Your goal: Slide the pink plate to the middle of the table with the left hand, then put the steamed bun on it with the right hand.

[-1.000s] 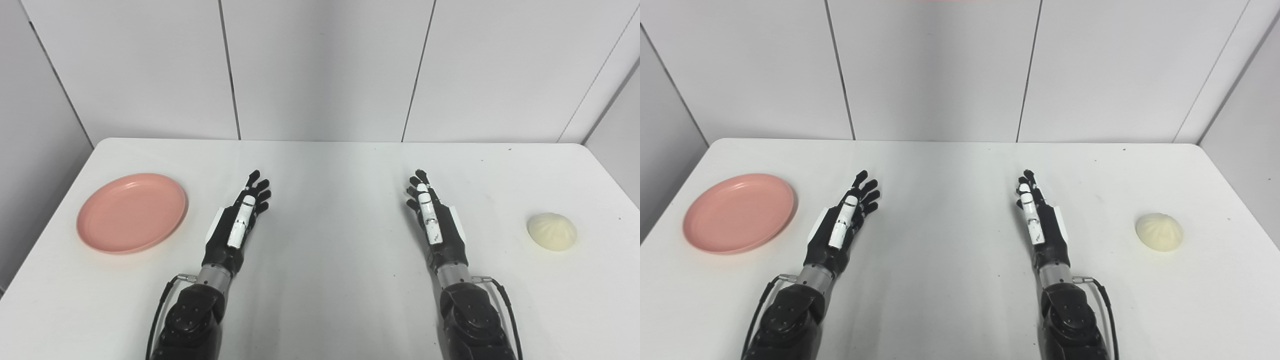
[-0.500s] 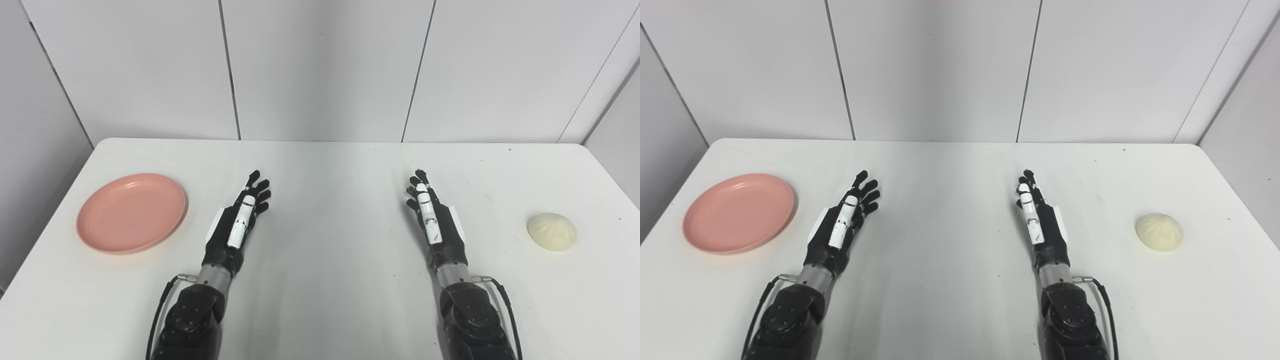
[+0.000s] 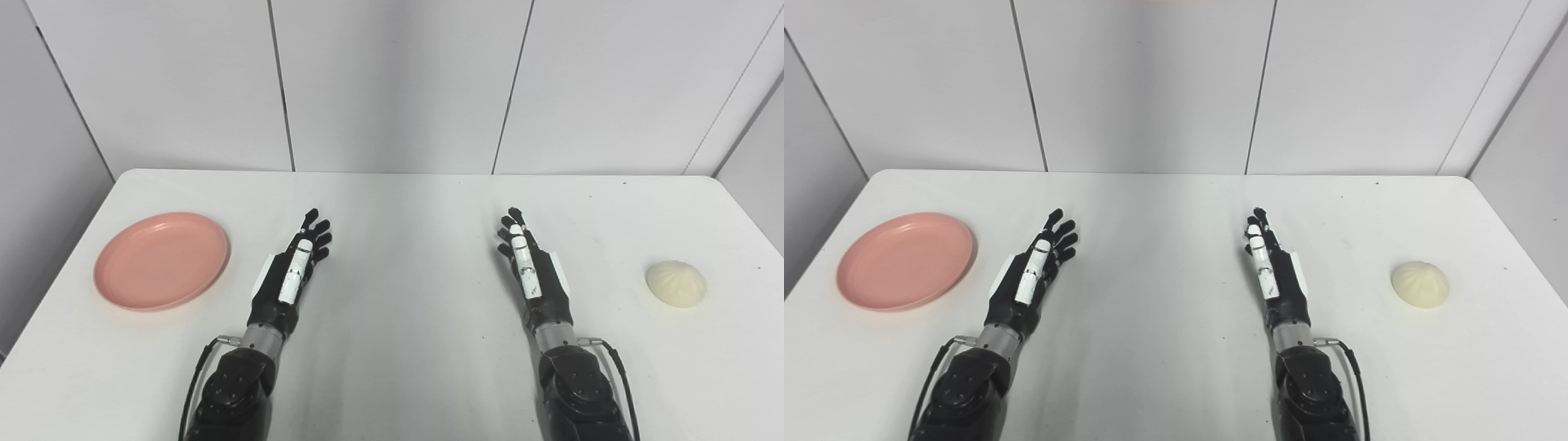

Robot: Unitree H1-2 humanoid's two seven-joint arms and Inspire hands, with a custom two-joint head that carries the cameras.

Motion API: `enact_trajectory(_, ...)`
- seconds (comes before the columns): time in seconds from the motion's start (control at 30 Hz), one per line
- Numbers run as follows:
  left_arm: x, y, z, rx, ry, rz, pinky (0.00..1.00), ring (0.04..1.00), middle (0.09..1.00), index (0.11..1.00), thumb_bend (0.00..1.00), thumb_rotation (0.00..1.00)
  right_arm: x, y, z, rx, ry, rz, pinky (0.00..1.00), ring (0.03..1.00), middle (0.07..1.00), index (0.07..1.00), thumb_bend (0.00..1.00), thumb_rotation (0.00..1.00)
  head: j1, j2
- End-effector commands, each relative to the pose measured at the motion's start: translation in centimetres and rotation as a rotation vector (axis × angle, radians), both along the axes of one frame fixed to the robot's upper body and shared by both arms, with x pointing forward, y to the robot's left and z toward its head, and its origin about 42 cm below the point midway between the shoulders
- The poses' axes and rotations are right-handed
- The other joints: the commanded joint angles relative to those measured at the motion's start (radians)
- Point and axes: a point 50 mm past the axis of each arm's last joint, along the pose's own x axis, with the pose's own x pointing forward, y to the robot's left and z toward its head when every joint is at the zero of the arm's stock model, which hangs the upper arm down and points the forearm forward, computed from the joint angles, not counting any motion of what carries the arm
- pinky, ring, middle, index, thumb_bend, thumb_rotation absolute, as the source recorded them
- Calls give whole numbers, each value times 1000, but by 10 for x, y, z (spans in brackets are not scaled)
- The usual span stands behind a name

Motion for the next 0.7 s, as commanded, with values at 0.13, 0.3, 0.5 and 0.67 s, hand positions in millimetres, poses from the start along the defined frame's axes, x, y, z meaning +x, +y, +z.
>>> enact_trajectory(0.13,-15,1,-28,7,99,-3,931,935,950,959,378,1000,-10,-5,-23,-11,64,-15,918,928,943,956,201,1000,-1,0)
enact_trajectory(0.3,-15,2,-28,15,101,-5,931,935,951,960,380,1000,-10,-5,-23,-11,64,-16,919,927,940,954,200,1000,0,3)
enact_trajectory(0.5,-15,2,-28,12,100,-5,935,936,951,960,377,1000,-10,-5,-23,-12,69,-16,925,932,945,959,194,1000,-1,3)
enact_trajectory(0.67,-15,1,-28,13,102,-5,934,935,950,960,378,1000,-10,-5,-23,-8,68,-16,925,931,944,957,197,1000,0,3)
